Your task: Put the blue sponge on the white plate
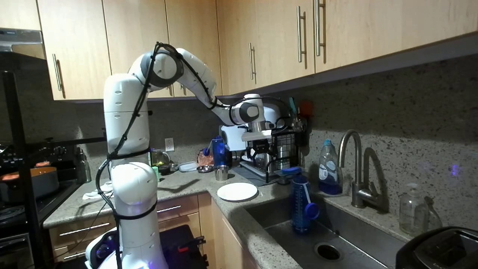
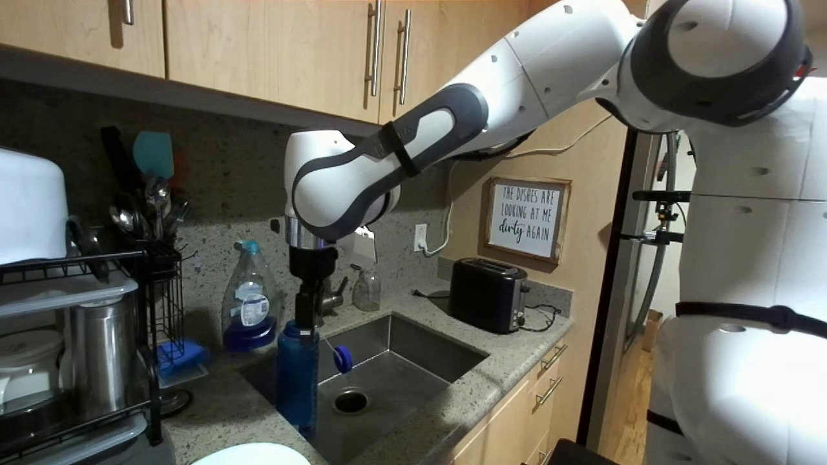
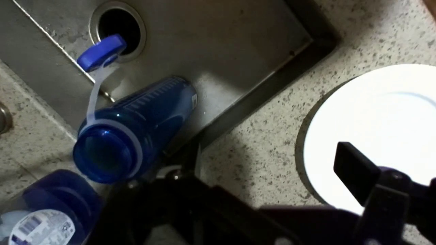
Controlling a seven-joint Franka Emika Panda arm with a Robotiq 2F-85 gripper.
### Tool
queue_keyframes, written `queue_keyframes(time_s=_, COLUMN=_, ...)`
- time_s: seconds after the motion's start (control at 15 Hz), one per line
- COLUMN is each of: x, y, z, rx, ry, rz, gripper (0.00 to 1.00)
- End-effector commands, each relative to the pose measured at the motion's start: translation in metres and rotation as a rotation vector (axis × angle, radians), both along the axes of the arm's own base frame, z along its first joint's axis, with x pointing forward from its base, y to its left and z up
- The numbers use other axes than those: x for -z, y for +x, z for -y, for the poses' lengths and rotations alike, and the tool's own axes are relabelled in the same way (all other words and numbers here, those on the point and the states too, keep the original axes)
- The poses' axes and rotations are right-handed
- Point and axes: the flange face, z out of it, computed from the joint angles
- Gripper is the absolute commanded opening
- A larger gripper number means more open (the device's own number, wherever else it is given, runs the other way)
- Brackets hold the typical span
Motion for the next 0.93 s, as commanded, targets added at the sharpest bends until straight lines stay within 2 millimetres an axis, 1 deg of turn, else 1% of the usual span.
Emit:
queue_keyframes(time_s=0.0, x=0.008, y=0.052, z=-0.001, rx=0.001, ry=0.062, rz=0.019, gripper=1.0)
queue_keyframes(time_s=0.33, x=0.011, y=0.105, z=-0.01, rx=-0.004, ry=0.091, rz=0.064, gripper=1.0)
queue_keyframes(time_s=0.47, x=0.009, y=0.123, z=-0.013, rx=-0.01, ry=0.1, rz=0.089, gripper=1.0)
queue_keyframes(time_s=0.53, x=0.012, y=0.117, z=-0.03, rx=-0.014, ry=0.11, rz=0.101, gripper=1.0)
queue_keyframes(time_s=0.6, x=0.015, y=0.122, z=-0.035, rx=-0.02, ry=0.125, rz=0.11, gripper=1.0)
queue_keyframes(time_s=0.87, x=0.037, y=0.135, z=-0.063, rx=-0.069, ry=0.163, rz=0.122, gripper=1.0)
